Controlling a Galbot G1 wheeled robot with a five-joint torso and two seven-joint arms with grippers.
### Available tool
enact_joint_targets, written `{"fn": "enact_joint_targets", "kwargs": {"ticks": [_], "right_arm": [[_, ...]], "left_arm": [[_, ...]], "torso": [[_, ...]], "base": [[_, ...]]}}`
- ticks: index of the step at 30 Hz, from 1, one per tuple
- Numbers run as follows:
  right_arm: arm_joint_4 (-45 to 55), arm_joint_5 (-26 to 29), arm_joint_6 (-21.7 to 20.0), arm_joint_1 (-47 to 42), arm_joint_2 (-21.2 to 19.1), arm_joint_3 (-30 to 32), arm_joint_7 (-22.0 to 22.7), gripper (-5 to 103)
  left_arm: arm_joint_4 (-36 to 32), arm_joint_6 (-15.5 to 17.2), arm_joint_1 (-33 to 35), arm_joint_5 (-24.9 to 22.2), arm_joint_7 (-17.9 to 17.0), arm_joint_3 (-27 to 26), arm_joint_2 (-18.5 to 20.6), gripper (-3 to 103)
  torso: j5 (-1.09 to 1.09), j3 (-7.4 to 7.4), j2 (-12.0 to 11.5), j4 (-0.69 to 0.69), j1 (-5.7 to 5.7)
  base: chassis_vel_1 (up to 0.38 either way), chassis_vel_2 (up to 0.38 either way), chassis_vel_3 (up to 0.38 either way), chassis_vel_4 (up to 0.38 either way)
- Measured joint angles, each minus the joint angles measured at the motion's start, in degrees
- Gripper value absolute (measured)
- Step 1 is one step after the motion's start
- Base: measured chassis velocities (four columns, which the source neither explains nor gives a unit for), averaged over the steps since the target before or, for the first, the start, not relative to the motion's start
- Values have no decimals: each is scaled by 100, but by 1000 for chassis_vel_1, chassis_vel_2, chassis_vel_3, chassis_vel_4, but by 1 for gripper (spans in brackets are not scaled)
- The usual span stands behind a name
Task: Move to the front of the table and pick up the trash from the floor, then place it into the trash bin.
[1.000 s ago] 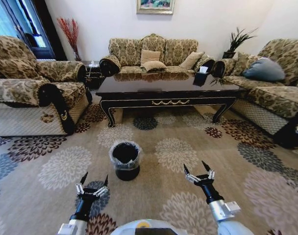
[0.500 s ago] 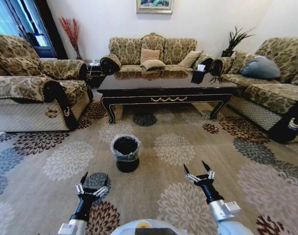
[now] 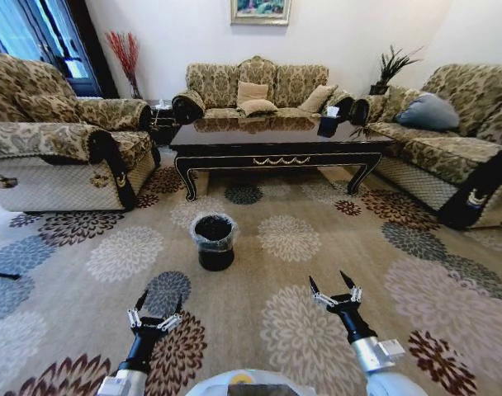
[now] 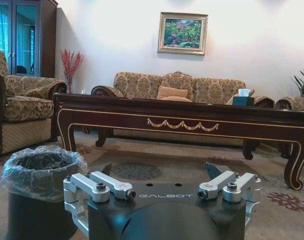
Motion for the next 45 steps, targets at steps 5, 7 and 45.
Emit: {"fn": "enact_joint_targets", "kwargs": {"ticks": [5,7,45], "right_arm": [[0,0,0,0,0,0,0,100],[0,0,0,0,0,0,0,100],[0,0,0,0,0,0,0,100]], "left_arm": [[0,0,0,0,0,0,0,100],[0,0,0,0,0,0,0,100],[0,1,0,0,0,0,0,100]], "torso": [[0,0,0,1,0],[0,0,0,1,0],[0,0,0,1,0]], "base": [[159,-158,-149,162],[155,-153,-146,177],[159,-160,-165,159]]}}
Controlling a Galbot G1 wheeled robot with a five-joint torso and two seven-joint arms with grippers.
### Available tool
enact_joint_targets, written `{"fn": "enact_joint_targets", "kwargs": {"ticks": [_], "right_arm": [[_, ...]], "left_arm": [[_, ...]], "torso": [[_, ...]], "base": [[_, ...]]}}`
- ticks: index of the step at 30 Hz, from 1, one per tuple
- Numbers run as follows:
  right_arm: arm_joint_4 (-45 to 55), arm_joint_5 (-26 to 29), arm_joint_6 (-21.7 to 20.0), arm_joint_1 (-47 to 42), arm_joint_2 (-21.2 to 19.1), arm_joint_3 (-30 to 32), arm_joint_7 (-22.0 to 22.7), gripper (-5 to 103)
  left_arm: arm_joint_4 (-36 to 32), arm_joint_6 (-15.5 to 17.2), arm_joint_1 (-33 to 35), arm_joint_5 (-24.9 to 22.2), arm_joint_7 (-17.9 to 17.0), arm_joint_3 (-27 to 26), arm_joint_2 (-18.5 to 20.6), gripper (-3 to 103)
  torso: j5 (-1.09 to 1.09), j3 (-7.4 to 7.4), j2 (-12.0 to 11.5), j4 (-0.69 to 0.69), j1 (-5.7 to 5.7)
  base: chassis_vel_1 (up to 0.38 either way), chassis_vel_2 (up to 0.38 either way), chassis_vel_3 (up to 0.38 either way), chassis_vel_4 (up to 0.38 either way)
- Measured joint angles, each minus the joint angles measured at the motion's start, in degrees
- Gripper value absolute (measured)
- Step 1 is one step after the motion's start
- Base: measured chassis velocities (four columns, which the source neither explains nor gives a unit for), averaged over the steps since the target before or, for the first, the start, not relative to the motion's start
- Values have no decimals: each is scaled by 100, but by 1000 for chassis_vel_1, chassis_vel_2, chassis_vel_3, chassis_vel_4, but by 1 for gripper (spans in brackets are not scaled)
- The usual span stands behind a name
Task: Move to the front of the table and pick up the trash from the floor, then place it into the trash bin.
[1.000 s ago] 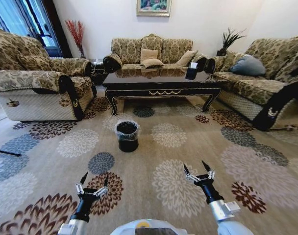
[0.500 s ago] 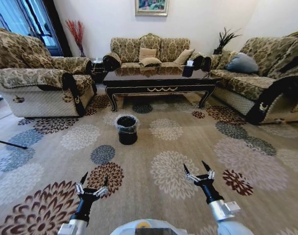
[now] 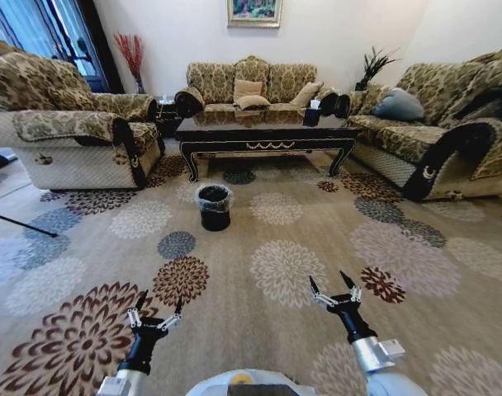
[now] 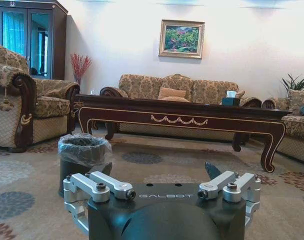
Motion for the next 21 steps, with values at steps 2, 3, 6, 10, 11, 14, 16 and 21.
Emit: {"fn": "enact_joint_targets", "kwargs": {"ticks": [2,3,6,10,11,14,16,21], "right_arm": [[0,0,0,0,0,0,0,100],[0,0,0,0,0,0,0,100],[0,0,0,0,0,0,0,100],[0,0,0,0,0,0,0,100],[0,0,0,0,0,0,0,100],[0,0,0,0,0,0,0,100],[0,0,0,-2,0,0,0,100],[0,0,0,0,0,0,0,100]], "left_arm": [[0,0,0,0,0,0,0,100],[0,0,0,0,0,0,0,100],[0,0,0,0,0,0,0,100],[0,0,0,0,0,0,0,100],[0,0,0,0,0,0,0,100],[0,0,0,0,0,0,0,100],[0,0,0,0,0,0,0,100],[0,0,0,0,0,0,0,100]], "torso": [[0,0,0,0,0],[0,1,0,0,0],[1,0,0,-2,0],[-1,0,0,-1,0],[-1,0,0,-1,0],[0,-1,0,-1,0],[0,-2,1,-1,-1],[-1,1,0,-1,0]], "base": [[155,-148,-173,176],[152,-148,-150,146],[146,-161,-152,159],[164,-181,-164,168],[184,-169,-166,174],[176,-167,-154,168],[105,-135,-120,110],[32,-52,-34,25]]}}
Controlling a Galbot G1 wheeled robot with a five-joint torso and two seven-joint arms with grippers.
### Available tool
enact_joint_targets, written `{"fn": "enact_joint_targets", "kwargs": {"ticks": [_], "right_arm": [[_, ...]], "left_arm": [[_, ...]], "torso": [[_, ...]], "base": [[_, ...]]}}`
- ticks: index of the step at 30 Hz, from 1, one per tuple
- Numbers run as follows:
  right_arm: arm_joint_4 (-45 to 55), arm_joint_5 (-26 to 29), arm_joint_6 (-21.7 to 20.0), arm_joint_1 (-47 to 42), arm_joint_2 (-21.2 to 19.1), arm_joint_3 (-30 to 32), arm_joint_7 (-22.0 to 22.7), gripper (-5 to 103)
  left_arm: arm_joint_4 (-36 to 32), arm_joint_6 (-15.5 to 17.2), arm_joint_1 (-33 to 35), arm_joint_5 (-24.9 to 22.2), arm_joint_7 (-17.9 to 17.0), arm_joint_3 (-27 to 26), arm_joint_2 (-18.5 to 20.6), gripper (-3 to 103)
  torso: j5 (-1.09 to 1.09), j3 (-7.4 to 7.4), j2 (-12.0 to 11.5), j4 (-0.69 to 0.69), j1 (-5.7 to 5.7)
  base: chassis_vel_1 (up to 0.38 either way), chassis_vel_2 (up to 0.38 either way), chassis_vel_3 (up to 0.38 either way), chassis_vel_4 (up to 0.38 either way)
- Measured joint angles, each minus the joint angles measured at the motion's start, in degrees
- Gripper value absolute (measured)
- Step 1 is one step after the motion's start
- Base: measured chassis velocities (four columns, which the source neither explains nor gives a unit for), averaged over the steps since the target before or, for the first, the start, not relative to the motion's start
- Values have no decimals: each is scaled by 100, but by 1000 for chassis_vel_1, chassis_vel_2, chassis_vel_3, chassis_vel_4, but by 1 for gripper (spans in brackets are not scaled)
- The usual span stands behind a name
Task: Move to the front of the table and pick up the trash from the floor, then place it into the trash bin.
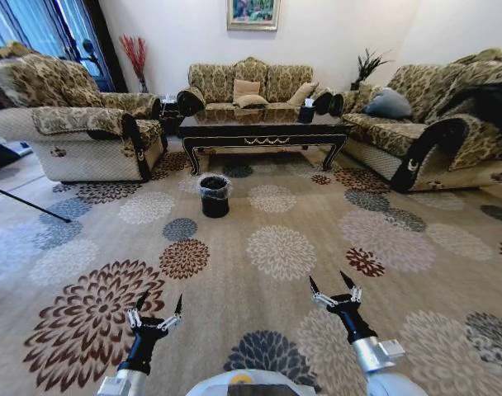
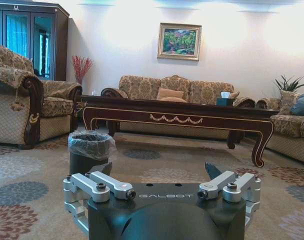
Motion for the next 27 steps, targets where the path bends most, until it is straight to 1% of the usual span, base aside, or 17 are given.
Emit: {"fn": "enact_joint_targets", "kwargs": {"ticks": [18,27], "right_arm": [[0,0,0,1,0,0,0,100],[0,0,0,0,0,0,0,100]], "left_arm": [[0,0,0,0,0,0,0,100],[0,0,0,0,0,0,0,100]], "torso": [[1,0,0,0,0],[1,-1,0,0,0]], "base": [[-3,8,4,-5],[44,-44,-45,33]]}}
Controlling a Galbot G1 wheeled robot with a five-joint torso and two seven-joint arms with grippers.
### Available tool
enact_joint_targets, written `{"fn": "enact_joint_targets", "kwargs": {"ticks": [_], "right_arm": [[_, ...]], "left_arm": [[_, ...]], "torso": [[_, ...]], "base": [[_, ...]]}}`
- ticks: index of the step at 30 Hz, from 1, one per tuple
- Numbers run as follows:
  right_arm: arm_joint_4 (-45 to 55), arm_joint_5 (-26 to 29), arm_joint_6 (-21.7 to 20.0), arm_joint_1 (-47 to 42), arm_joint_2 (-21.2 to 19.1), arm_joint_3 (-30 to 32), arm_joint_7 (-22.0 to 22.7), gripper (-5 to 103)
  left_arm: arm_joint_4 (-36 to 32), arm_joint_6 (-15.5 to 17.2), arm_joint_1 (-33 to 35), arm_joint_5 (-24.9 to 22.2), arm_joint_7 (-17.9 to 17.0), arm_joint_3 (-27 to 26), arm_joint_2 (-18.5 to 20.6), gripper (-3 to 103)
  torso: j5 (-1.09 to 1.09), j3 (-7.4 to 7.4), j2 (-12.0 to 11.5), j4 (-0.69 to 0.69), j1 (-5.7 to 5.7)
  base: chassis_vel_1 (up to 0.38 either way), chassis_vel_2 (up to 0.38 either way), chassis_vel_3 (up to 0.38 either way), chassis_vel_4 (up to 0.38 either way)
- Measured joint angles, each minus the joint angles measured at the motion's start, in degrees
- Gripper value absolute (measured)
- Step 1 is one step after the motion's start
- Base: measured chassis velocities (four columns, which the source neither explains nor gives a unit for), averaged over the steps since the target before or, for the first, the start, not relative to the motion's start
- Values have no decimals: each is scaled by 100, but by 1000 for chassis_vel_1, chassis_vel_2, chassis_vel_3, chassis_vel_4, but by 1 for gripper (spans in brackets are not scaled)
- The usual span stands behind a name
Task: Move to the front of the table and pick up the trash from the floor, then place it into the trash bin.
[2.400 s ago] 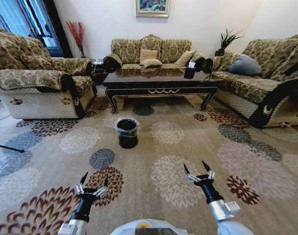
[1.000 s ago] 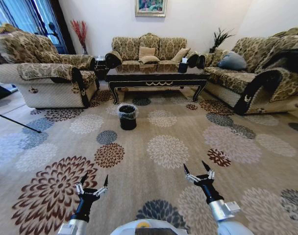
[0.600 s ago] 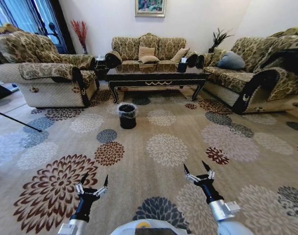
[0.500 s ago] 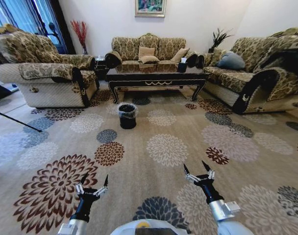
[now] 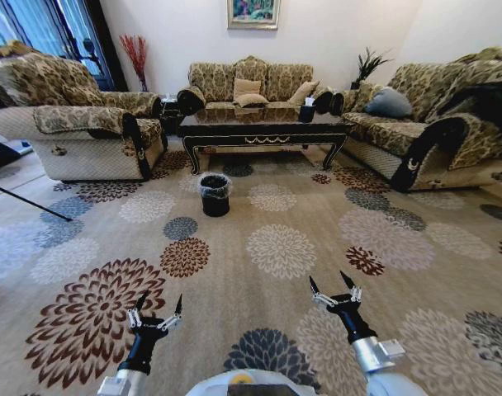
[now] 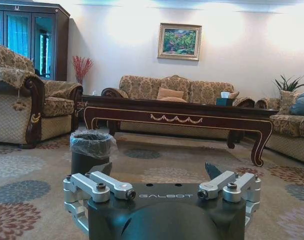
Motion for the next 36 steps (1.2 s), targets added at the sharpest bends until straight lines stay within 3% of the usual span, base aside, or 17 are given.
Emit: {"fn": "enact_joint_targets", "kwargs": {"ticks": [10,36], "right_arm": [[0,0,0,0,0,0,0,100],[0,0,0,0,0,0,0,100]], "left_arm": [[0,0,0,0,0,0,0,100],[0,0,0,0,0,0,0,100]], "torso": [[0,66,65,0,0],[0,630,719,0,86]], "base": [[20,-14,-17,15],[0,0,0,0]]}}
